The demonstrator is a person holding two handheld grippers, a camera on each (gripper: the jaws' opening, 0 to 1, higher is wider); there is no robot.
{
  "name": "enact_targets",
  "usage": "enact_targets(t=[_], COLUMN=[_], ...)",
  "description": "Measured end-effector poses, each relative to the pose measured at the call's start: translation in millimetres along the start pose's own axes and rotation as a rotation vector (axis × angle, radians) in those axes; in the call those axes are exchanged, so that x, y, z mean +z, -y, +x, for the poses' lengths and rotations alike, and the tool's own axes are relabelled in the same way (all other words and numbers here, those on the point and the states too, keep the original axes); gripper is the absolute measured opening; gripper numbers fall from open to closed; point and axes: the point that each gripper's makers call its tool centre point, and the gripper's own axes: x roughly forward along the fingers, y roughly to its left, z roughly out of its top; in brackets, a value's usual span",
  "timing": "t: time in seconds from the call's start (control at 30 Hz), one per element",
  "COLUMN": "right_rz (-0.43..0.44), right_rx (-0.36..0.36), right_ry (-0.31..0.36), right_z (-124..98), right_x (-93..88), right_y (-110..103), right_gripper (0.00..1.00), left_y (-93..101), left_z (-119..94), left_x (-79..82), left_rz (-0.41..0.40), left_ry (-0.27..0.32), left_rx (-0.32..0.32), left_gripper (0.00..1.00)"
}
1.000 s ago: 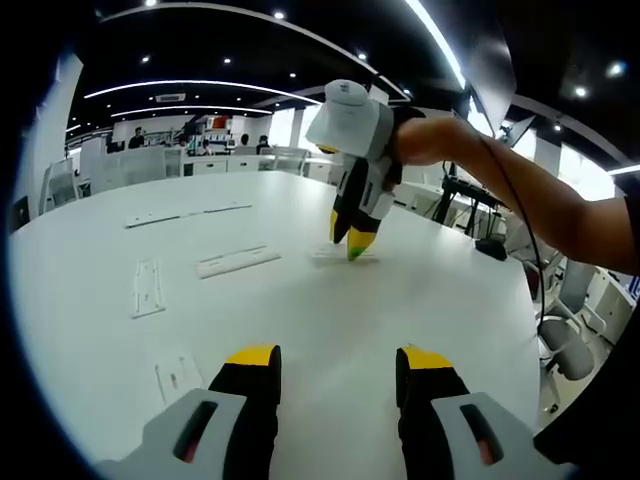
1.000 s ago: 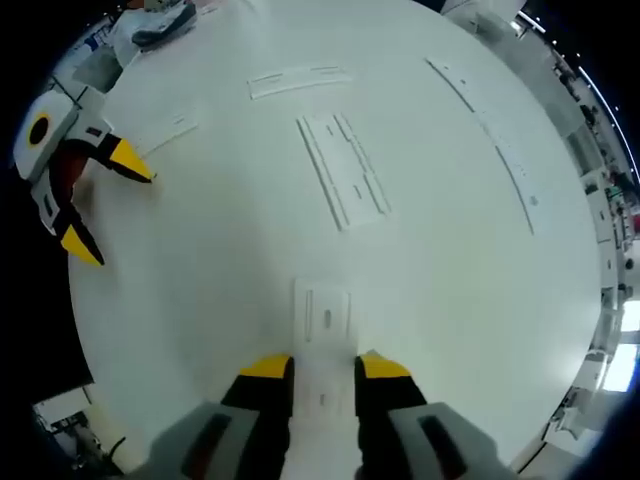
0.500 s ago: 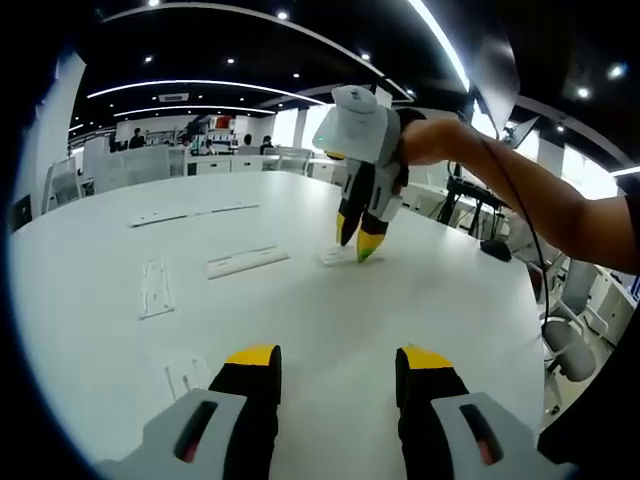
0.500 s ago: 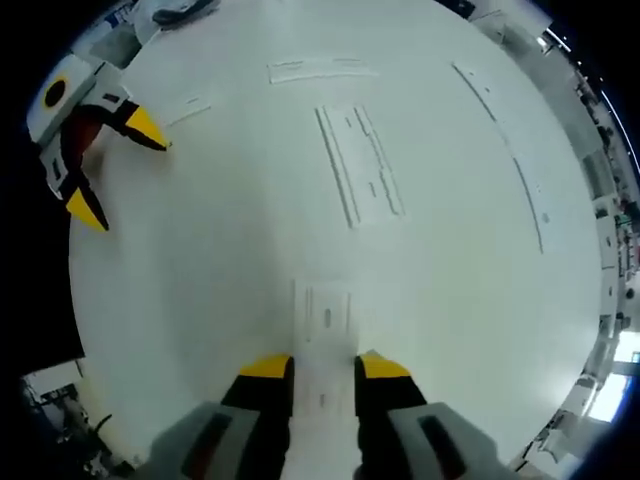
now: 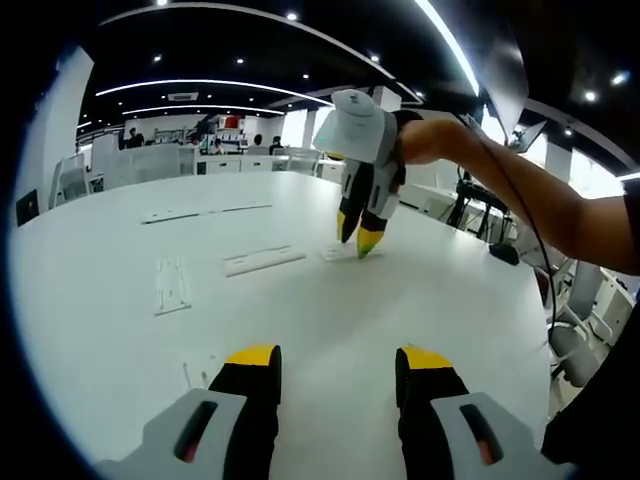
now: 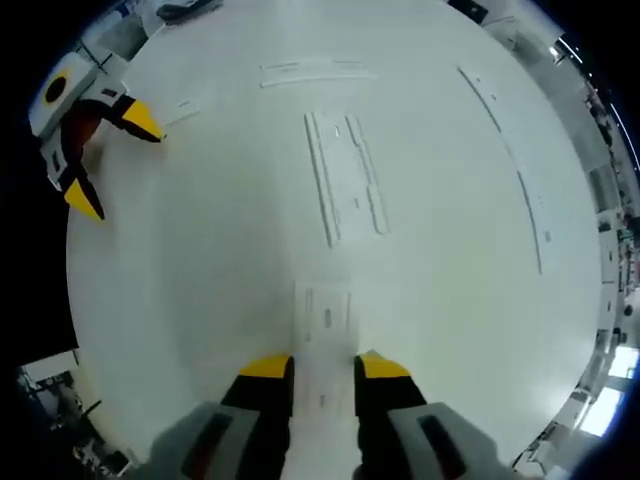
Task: Locate the socket holder cover, grip the socket holder cover, clip it into the socket holder slot.
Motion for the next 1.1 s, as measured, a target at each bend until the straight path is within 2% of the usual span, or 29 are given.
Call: enact_targets(t=[1.1], right_rz=[-0.108], right_rx=[0.002], right_ry=[-0.001], right_z=[2], right_x=[6.4], right_y=[17], right_gripper=[0.25], left_y=[-5.6], left_z=[-3], left_x=[-2.6], left_rz=[-0.016], left_ry=[-0.007], left_rx=[0.019], left_gripper=[0.46])
